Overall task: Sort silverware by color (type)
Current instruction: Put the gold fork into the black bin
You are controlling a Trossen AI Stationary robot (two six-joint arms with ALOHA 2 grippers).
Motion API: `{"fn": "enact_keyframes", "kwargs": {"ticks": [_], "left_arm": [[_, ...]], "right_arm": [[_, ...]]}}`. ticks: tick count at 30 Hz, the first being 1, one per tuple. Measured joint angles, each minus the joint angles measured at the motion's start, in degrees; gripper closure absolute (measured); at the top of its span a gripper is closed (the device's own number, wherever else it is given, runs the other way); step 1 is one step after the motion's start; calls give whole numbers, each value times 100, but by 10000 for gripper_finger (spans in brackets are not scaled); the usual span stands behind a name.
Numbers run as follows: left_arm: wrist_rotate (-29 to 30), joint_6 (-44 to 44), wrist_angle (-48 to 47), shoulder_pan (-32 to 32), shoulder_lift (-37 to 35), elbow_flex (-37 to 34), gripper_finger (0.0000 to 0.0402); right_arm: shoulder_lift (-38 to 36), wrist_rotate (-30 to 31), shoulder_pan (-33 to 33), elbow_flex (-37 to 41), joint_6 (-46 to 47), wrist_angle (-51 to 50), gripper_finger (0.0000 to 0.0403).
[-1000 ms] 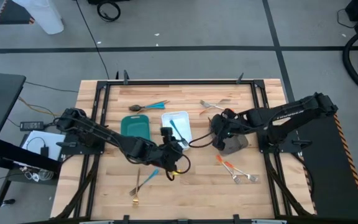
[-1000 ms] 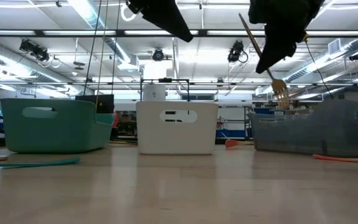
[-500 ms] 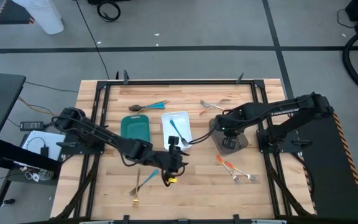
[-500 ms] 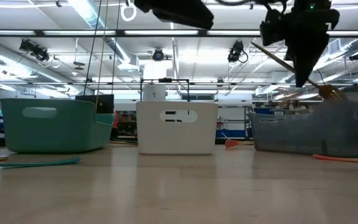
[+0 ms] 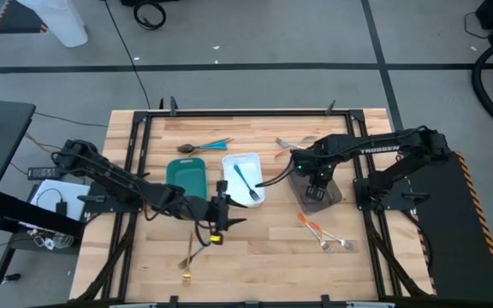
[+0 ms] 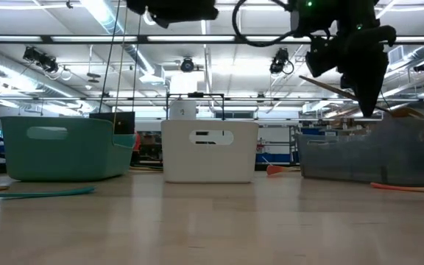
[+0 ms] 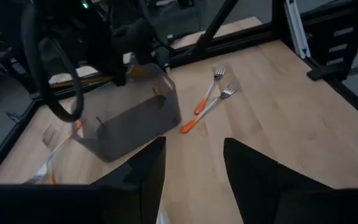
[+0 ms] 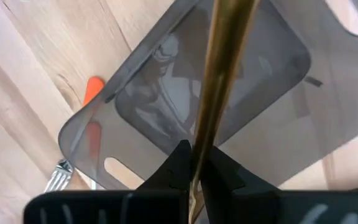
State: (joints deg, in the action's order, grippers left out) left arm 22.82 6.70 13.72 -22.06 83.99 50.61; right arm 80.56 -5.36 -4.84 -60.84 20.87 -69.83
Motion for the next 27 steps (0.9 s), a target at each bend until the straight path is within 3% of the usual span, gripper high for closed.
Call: {"fn": "enact_keyframes", "kwargs": {"ticks": [15, 27], "left_arm": [[119, 50, 1250, 140, -1604, -1682, 231], [457, 0, 1155, 26, -2086, -1842, 231]], "right_arm": [[773, -359, -541, 107, -465, -27, 376], [1592, -681, -716, 107, -606, -117, 374]]}}
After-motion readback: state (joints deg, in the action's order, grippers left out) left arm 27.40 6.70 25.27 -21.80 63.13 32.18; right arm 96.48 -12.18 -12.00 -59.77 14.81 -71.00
